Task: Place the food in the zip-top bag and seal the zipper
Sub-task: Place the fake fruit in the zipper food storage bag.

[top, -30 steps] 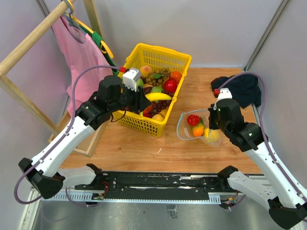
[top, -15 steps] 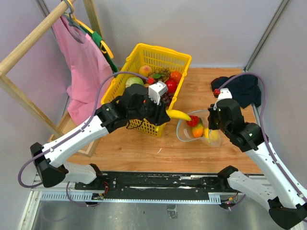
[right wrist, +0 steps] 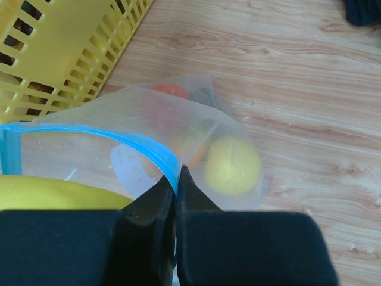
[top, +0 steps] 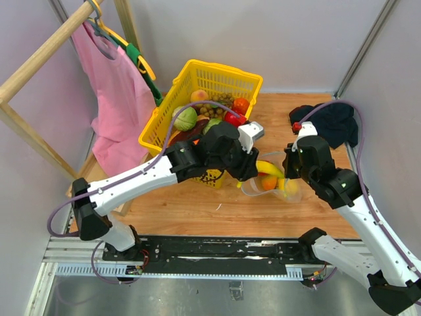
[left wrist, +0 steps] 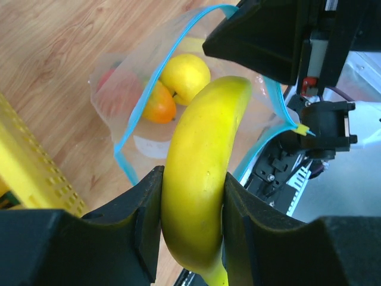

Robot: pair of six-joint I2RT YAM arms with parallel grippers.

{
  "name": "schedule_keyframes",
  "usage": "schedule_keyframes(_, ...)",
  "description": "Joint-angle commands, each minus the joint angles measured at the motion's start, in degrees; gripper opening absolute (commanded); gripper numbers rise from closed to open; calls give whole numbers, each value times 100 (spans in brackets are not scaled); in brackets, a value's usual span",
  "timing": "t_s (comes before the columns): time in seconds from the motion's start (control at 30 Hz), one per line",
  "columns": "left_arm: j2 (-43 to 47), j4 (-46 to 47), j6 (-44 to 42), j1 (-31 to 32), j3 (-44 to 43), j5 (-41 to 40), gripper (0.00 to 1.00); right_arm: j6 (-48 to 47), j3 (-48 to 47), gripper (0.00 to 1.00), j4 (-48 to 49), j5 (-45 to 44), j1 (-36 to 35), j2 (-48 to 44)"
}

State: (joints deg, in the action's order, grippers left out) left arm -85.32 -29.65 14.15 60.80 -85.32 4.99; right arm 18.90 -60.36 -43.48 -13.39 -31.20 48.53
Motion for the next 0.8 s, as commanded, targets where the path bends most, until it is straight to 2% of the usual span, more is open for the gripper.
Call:
schedule_keyframes(0.0,-471,45,-92,166,-432,-401,16,126,-112,0,147,162,70,-89)
schedule_keyframes(0.57,-1450,596,-202,264,-551,-5,20,220,-28,0,289,519,70,-55)
schedule_keyframes(0.67,-1557,751,-186,264,-475,110,23,230,-20,1,319,538,70,-46)
schedule_keyframes(0.77,-1668,807,-168,290,-468,230,32,241,-16,1,327,556,70,-29)
